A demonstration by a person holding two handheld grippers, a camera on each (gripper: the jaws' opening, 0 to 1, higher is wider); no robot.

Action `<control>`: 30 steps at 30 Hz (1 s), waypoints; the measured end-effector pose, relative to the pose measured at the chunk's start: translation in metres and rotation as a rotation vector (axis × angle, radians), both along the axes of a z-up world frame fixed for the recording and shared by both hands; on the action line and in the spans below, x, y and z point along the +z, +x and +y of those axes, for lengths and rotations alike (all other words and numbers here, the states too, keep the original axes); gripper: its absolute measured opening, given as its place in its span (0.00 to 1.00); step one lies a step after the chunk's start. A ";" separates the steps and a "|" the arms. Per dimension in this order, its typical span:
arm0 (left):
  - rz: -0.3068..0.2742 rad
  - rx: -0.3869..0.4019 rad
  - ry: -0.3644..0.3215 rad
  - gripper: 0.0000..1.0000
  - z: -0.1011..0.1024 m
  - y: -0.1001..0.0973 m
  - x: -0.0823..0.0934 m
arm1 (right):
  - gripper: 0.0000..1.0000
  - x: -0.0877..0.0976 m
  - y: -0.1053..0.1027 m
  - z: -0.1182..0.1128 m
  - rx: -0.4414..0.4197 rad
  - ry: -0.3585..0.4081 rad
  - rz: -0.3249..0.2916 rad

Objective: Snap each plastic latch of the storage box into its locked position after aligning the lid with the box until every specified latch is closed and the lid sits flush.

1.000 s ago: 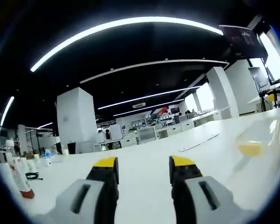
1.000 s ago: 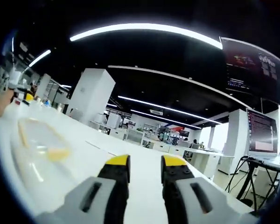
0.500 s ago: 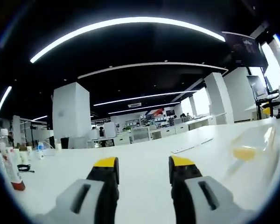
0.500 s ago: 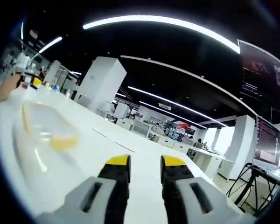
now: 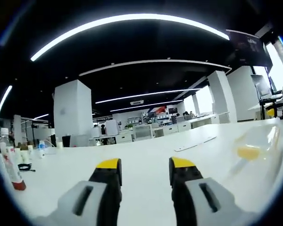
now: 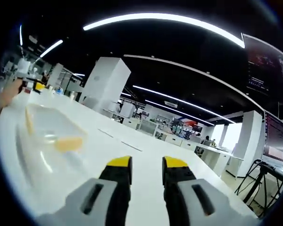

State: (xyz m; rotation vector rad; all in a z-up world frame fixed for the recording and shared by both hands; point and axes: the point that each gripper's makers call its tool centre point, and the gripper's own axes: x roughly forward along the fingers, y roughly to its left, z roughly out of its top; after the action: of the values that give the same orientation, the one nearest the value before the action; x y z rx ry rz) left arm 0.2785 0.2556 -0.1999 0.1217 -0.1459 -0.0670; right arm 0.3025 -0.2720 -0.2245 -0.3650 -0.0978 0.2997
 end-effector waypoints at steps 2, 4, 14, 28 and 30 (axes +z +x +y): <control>-0.005 0.000 -0.002 0.40 0.000 -0.001 0.001 | 0.24 -0.002 0.002 0.000 -0.002 0.001 0.012; -0.014 -0.006 -0.006 0.40 -0.001 -0.003 0.003 | 0.24 -0.006 0.003 0.001 -0.001 -0.002 0.026; -0.012 -0.017 -0.009 0.40 -0.007 -0.003 0.004 | 0.24 -0.006 0.004 0.000 0.003 -0.016 0.036; -0.007 -0.021 -0.008 0.40 -0.010 -0.003 0.005 | 0.24 -0.007 0.002 0.000 0.010 -0.021 0.042; -0.007 -0.020 -0.009 0.39 -0.010 -0.003 0.005 | 0.24 -0.007 0.003 0.000 0.010 -0.024 0.044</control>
State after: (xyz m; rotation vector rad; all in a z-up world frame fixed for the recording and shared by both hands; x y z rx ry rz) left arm 0.2760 0.2454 -0.1952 0.1120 -0.1543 -0.0864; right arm 0.3052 -0.2718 -0.2313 -0.3818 -0.0529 0.3184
